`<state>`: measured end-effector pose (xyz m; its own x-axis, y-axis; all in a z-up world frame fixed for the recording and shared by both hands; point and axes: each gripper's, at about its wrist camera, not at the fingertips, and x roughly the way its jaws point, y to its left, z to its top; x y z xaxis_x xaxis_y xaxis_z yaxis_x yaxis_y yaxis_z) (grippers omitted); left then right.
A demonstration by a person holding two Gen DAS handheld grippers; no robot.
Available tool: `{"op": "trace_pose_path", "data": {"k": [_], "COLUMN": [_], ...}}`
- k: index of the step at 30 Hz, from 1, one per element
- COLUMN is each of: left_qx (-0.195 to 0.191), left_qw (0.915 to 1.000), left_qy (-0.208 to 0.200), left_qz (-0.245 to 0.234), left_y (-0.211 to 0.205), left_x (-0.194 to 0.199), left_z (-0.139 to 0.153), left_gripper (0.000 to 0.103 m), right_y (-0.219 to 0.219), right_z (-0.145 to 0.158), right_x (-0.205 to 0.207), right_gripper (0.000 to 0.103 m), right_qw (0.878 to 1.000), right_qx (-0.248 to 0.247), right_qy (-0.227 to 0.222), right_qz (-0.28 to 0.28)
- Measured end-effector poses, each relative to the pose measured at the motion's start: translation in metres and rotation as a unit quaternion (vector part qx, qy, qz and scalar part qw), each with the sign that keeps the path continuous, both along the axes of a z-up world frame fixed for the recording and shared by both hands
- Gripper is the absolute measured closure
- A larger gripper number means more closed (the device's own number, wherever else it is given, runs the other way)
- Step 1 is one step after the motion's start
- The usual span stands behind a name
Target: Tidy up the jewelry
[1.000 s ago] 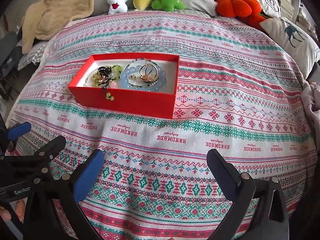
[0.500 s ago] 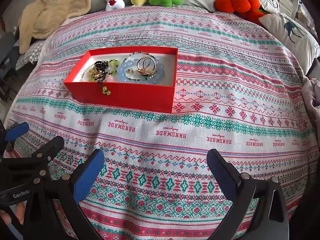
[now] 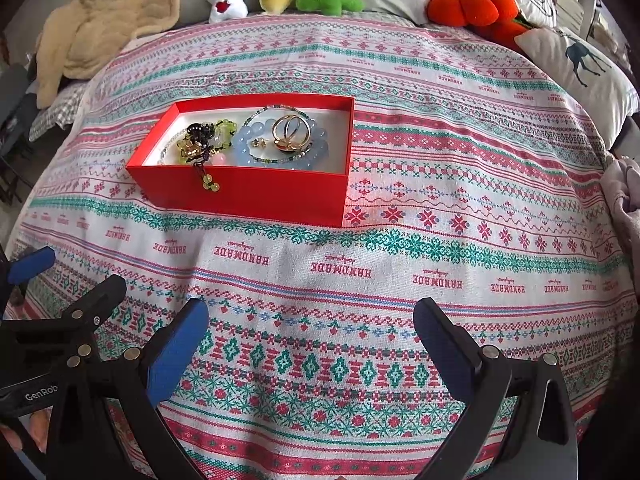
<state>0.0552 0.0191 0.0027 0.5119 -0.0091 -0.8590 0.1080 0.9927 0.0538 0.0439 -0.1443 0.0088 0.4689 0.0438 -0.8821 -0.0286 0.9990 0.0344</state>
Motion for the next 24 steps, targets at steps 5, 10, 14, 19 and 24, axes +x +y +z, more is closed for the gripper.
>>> {"op": "trace_pose_path", "data": {"k": [5, 10, 14, 19, 24], "left_qx": [0.0, 0.001, 0.001, 0.002, 0.005], "left_qw": [1.0, 1.0, 1.0, 1.0, 1.0], "left_qy": [0.0, 0.0, -0.001, -0.001, -0.001], "left_qz": [0.0, 0.0, 0.001, 0.001, 0.0], "left_y": [0.0, 0.0002, 0.0003, 0.0018, 0.0038], "left_x": [0.0, -0.0001, -0.0001, 0.0, 0.0009], "left_z": [-0.0001, 0.0, -0.0001, -0.0004, -0.0006], "left_gripper": [0.0, 0.0, 0.0, 0.0, 0.0], "right_y": [-0.0001, 0.0004, 0.0004, 0.0003, 0.0003], "right_z": [-0.0005, -0.0005, -0.0006, 0.0001, 0.0002], "right_x": [0.0002, -0.0001, -0.0003, -0.0012, -0.0011], "right_gripper": [0.0, 0.0, 0.0, 0.0, 0.0], "right_qw": [1.0, 1.0, 1.0, 1.0, 1.0], "right_qx": [0.0, 0.0, -0.001, -0.001, -0.001], "right_qy": [0.0, -0.001, -0.002, -0.002, -0.002], "right_qz": [0.0, 0.001, 0.0, -0.002, -0.002]}}
